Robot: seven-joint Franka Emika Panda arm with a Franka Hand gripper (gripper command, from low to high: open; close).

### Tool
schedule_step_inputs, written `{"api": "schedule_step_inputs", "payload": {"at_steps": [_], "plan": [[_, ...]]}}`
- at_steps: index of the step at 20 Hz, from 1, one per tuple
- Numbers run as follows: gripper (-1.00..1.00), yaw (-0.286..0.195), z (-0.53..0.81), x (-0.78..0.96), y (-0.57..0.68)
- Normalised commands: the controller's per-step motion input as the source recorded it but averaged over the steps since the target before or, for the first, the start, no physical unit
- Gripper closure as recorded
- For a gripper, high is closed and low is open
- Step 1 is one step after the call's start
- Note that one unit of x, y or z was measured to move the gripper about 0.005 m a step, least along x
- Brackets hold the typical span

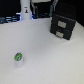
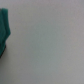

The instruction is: Open the kcup holder, insert the kcup into the holder, and close the kcup holder

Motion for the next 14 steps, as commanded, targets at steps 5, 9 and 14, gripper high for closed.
{"api": "schedule_step_inputs", "payload": {"at_steps": [5, 9, 14], "plan": [[-1.00, -0.210, 0.02, -0.20, 0.60], [-1.00, -0.226, 0.01, -0.21, 0.64], [-1.00, -0.209, 0.01, -0.26, 0.65]]}}
